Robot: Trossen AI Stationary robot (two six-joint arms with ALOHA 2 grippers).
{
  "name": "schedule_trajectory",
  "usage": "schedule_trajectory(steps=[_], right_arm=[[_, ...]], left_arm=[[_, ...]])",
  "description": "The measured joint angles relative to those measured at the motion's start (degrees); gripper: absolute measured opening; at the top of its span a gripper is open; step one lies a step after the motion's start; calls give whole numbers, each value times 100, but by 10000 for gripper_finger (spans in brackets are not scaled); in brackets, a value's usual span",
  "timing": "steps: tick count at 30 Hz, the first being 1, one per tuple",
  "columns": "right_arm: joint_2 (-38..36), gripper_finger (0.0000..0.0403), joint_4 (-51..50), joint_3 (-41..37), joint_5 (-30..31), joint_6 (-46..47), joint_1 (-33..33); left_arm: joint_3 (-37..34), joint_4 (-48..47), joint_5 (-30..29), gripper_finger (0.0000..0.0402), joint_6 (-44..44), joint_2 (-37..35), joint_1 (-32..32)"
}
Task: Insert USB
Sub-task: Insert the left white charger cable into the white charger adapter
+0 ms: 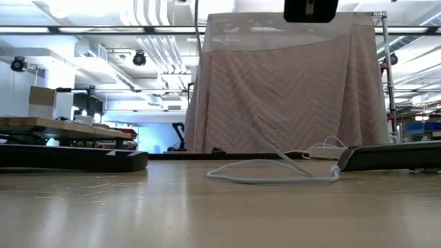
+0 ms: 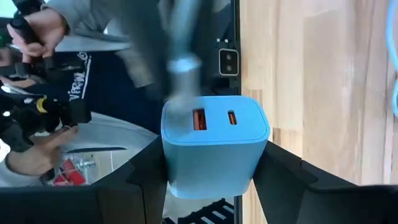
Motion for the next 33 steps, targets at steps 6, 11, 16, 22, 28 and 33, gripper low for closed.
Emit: schedule_trajectory(steps=[6,11,16,22,28,33], right_arm=[[0,175,78,0,6,3,-90],[-73,175,146,49,-324,14,-41],[-85,175,323,90,-356,49,45],[-87,175,642,96,-432,151,114],[-112,175,716,96,-394,146,173],[-120,175,881,94,-390,147,171]], left_arm=[[0,381,110,9,271,0,-158],[-42,381,-30,9,270,0,-195],[-55,569,-28,9,286,0,-162],[-14,853,-34,9,472,-11,-152],[2,983,-89,9,410,-166,-129],[2,993,-54,9,393,-118,-103]])
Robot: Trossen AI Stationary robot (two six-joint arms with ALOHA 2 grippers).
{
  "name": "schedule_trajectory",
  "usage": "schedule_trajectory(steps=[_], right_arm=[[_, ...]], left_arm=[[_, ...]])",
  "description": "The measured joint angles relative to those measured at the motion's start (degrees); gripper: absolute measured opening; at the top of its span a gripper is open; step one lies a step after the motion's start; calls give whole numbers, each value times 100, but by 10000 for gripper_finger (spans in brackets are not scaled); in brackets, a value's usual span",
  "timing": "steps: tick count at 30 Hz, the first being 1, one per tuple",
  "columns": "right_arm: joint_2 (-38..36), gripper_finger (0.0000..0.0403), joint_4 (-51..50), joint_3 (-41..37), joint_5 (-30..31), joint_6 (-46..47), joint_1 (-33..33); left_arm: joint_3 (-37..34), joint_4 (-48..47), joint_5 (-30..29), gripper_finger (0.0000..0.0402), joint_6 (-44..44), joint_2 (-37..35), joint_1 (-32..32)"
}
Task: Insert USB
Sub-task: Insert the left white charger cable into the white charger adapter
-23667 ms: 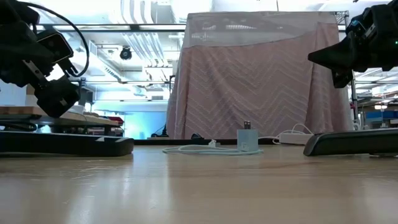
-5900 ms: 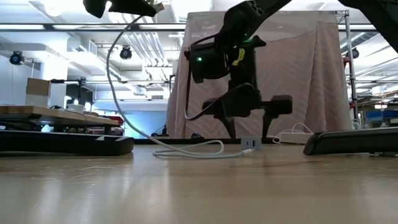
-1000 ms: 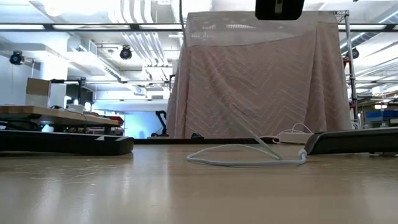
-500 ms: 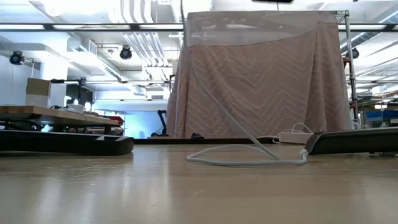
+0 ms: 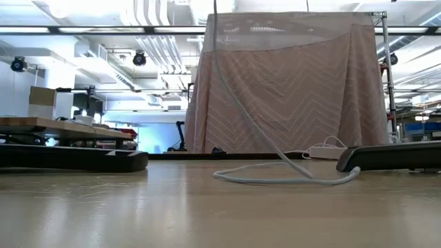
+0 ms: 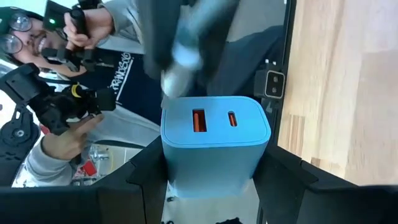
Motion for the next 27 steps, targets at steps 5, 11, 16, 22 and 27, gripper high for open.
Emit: schedule_trajectory(steps=[5,11,16,22,27], right_arm=[[-2,175,110,-9,65,75,-35],[-2,175,195,-9,104,181,-87],[-4,175,232,-10,114,172,-142],[-2,175,208,-69,168,-63,-213],[-2,175,207,-118,67,0,-338]], left_arm=[[-26,-16,-48,9,26,82,12],[-35,6,-114,9,2,98,9],[-50,8,-199,9,-41,99,-87],[-188,13,-197,9,-131,99,-94],[-195,0,-327,9,-175,99,-100]])
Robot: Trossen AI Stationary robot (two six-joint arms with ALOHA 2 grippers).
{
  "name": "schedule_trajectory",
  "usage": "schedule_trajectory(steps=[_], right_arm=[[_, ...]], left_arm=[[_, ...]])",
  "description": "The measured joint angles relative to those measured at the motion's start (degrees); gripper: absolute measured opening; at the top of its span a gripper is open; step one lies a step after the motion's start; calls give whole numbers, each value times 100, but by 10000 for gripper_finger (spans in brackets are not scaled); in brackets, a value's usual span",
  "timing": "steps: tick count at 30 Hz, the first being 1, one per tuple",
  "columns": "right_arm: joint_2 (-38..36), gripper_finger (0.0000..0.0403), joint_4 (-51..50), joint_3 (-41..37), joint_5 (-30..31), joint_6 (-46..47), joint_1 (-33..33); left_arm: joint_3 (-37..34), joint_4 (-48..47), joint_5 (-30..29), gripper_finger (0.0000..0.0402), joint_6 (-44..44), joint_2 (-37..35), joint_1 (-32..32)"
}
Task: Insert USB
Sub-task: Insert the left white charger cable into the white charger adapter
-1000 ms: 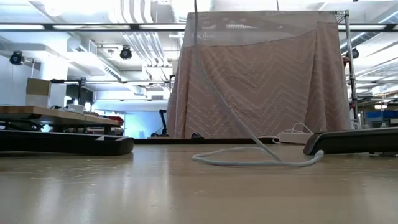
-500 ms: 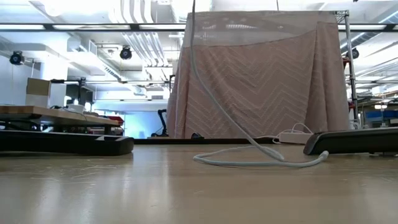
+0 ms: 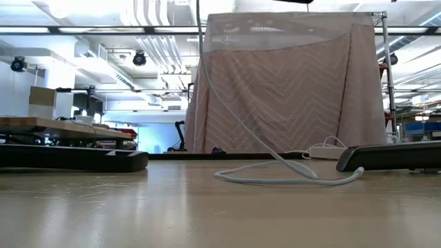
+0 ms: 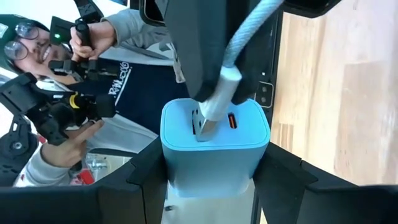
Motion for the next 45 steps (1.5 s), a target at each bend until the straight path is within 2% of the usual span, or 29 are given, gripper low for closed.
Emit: schedule_trajectory(steps=[24,34,45], right_arm=[[5,175,-150,-238,30,106,-55],[11,175,-215,-240,-25,-65,-51],[375,175,-230,-240,-407,-397,-62]], left_arm=[[-301,-50,176,9,-258,15,-73],[-303,-47,489,9,-289,17,-75],[-312,-371,625,9,-315,24,-85]])
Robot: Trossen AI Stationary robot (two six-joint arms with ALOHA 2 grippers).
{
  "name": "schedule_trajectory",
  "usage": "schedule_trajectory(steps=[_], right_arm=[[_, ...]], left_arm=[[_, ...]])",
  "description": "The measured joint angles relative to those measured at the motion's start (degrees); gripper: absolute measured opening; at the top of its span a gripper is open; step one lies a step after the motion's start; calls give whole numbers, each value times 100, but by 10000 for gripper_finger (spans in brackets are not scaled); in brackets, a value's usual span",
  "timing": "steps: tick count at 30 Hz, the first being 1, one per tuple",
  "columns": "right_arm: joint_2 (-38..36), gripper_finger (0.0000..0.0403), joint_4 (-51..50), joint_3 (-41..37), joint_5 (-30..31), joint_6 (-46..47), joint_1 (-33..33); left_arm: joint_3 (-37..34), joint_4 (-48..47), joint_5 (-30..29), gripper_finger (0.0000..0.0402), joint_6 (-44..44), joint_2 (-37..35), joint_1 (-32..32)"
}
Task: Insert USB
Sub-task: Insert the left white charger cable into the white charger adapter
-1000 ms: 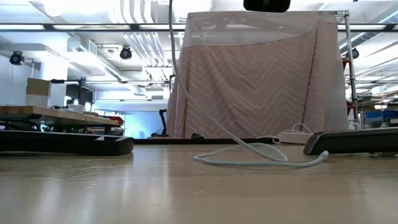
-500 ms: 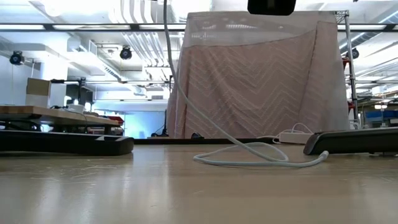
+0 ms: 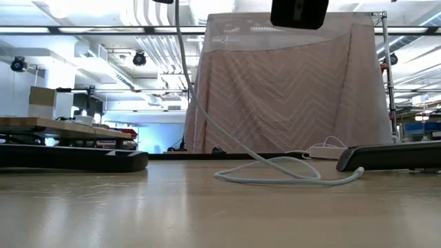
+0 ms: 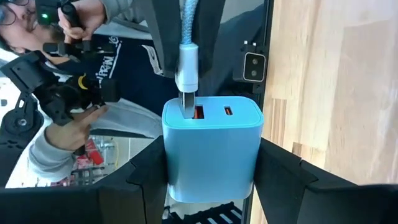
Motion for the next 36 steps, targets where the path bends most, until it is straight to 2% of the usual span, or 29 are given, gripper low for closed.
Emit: schedule_trajectory(steps=[13,18,23,36], right_arm=[[-69,175,-65,-9,32,-297,-10],[-85,175,-2,-7,-291,-525,33],[-87,175,37,-7,-341,-709,61],[-67,175,-106,-7,-447,-697,98]], left_arm=[[11,-94,-23,9,-139,-4,3],[20,-91,116,9,-196,-4,41],[23,-70,171,9,-235,13,43],[263,357,21,9,221,391,192]])
